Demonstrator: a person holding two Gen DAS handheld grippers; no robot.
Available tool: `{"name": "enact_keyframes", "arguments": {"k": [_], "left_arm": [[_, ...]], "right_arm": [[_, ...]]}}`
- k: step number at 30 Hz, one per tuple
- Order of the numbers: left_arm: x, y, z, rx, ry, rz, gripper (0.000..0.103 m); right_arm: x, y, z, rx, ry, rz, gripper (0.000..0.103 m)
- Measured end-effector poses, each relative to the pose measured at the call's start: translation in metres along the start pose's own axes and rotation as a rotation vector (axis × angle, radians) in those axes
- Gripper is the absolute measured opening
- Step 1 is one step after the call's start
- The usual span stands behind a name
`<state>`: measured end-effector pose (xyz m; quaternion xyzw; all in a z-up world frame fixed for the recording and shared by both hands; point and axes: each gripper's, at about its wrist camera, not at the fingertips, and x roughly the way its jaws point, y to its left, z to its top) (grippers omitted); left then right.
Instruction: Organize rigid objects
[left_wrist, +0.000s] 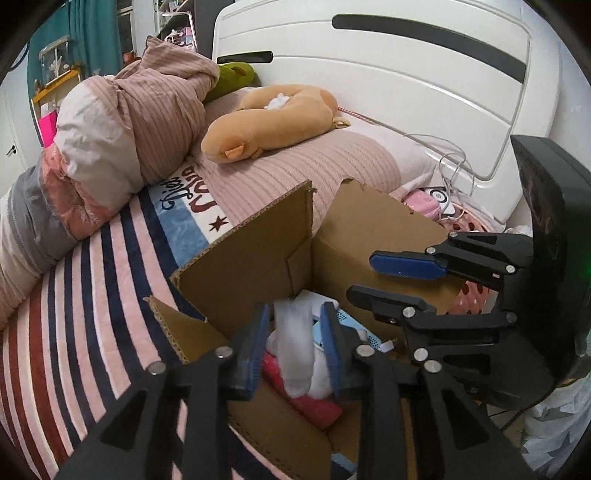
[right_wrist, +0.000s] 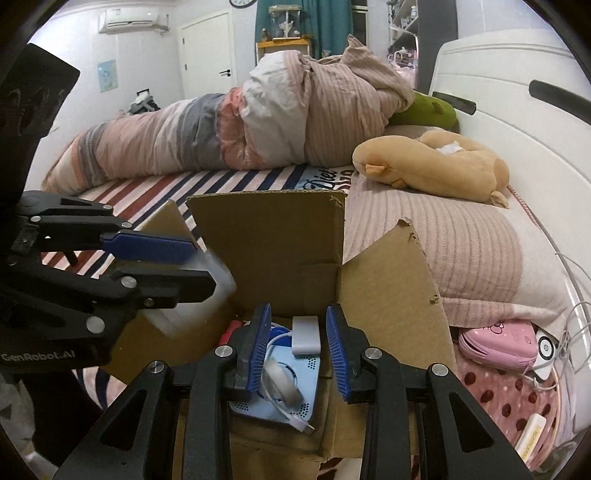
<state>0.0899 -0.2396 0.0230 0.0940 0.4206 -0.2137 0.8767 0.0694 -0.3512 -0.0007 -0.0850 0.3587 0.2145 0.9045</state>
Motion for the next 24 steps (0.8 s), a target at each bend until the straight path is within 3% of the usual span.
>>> {"name": "enact_keyframes", "arguments": {"k": [4, 9, 13, 18, 24], "left_arm": [[-0.003, 0.004, -0.001, -0.009, -0.002, 0.008, 0.038], [-0.016, 0.009, -0.004, -0.022, -0.038, 0.016, 0.056], [-0.036, 0.016, -0.011, -0.045, -0.091, 0.029, 0.069], [-0.071, 0.025, -0.026, -0.080, -0.200, 0.122, 0.085], [-0.111, 0.047, -0.059, -0.199, -0.322, 0.239, 0.097]], "right_arm": [[-0.001, 0.000, 0.000, 0.004, 0.001, 0.004, 0.027], [-0.004, 0.004, 0.001, -0.001, -0.006, 0.010, 0.028], [-0.011, 0.011, 0.004, -0.023, -0.030, 0.031, 0.040], [-0.031, 0.025, 0.012, -0.071, -0.106, 0.068, 0.049], [-0.064, 0.039, 0.016, -0.102, -0.274, 0.088, 0.088]]}}
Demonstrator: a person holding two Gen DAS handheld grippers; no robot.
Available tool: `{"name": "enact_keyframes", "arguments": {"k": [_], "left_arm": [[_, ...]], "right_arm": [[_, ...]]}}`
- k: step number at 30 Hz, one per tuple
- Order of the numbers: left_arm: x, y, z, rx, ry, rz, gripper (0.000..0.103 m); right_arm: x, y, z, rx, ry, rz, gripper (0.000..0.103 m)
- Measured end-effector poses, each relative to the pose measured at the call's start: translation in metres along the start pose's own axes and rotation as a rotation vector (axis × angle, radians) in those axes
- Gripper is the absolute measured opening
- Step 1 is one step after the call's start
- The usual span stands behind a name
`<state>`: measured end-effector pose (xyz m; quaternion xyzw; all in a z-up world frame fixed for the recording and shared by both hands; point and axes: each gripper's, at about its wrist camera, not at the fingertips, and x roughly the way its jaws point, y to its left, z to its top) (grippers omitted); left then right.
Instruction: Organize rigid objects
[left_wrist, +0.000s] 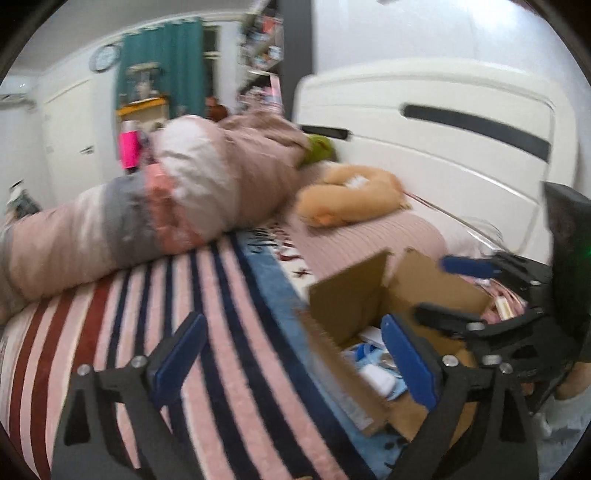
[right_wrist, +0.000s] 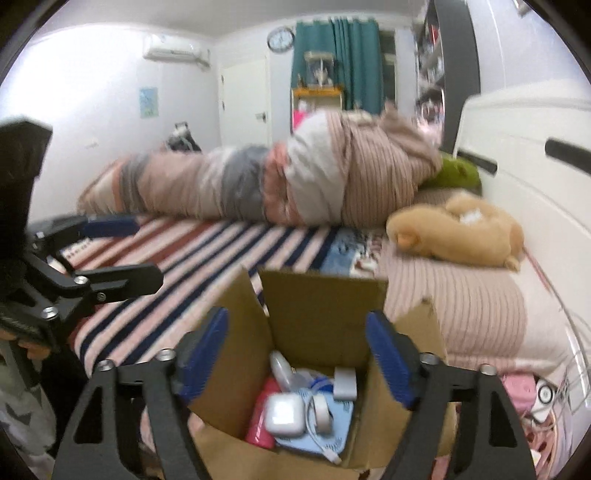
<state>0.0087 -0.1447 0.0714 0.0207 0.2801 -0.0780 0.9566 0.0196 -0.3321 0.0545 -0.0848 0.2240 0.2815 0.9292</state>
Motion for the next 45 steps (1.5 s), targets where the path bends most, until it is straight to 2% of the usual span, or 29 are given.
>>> {"name": "enact_keyframes", "arguments": {"k": [1, 2, 4, 10, 15, 45], "left_arm": [[-0.005, 0.007, -0.004, -0.018, -0.014, 0.024, 0.098], [-0.011, 0.016, -0.009, -0.041, -0.029, 0.051, 0.099], [-0.018, 0.029, -0.017, -0.080, -0.043, 0.085, 0.099], [-0.029, 0.065, -0.038, -0.153, -0.054, 0.154, 0.099], [-0.034, 0.074, -0.042, -0.163, -0.060, 0.159, 0.099], [-0.040, 0.068, -0.045, -0.154, -0.066, 0.175, 0.099]], "right_arm": [[-0.003, 0.002, 0.001, -0.005, -0.018, 0.002, 0.096], [-0.007, 0.006, 0.001, -0.014, -0.049, 0.012, 0.100], [-0.013, 0.011, -0.001, -0.022, -0.089, 0.045, 0.103], [-0.013, 0.017, -0.006, 0.025, -0.112, 0.094, 0.103], [-0.009, 0.018, -0.005, 0.044, -0.107, 0.090, 0.103], [-0.014, 0.027, -0.008, 0.037, -0.108, 0.090, 0.103]]}}
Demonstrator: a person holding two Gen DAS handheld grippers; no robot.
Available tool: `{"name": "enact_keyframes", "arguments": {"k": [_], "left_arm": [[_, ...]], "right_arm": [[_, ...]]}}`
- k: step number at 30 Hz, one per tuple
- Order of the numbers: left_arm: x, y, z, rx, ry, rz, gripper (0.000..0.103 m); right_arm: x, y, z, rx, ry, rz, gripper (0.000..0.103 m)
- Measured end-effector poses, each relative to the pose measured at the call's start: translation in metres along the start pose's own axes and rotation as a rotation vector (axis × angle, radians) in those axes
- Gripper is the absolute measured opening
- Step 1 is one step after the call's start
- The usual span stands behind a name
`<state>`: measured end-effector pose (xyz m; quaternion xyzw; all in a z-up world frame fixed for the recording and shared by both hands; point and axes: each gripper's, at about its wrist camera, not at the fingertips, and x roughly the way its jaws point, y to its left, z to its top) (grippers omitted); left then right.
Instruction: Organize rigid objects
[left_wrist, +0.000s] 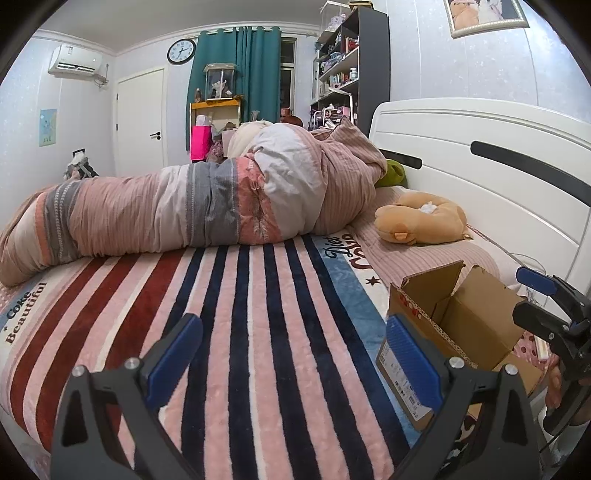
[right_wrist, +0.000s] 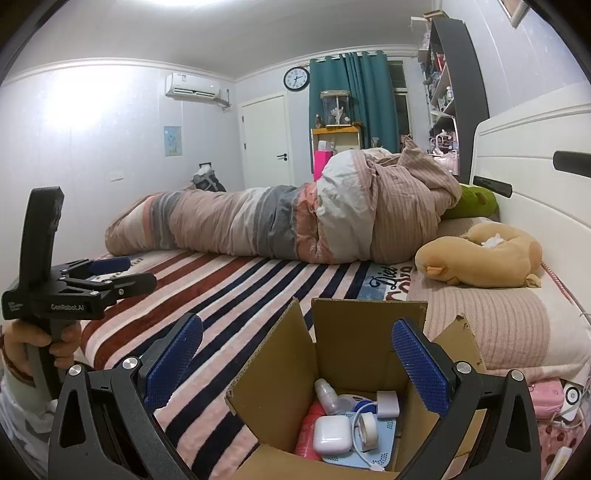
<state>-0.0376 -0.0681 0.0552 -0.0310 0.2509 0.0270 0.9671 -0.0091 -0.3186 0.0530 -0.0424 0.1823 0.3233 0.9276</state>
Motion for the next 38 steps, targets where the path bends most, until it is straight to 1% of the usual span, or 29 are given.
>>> {"name": "enact_keyframes", "arguments": {"k": [27, 38], "left_arm": [[-0.0037, 0.0007, 0.0039, 0.002, -0.006, 0.004, 0.099], [-0.0041, -0.0002, 0.0043, 0.004, -0.004, 0.006, 0.099]], "right_arm": [[-0.0027, 0.0014, 0.0020, -0.002, 0.013, -0.016, 0.103], [-0.0041, -0.0030, 0.0020, 0.006, 0.012, -0.005, 0.103]]}}
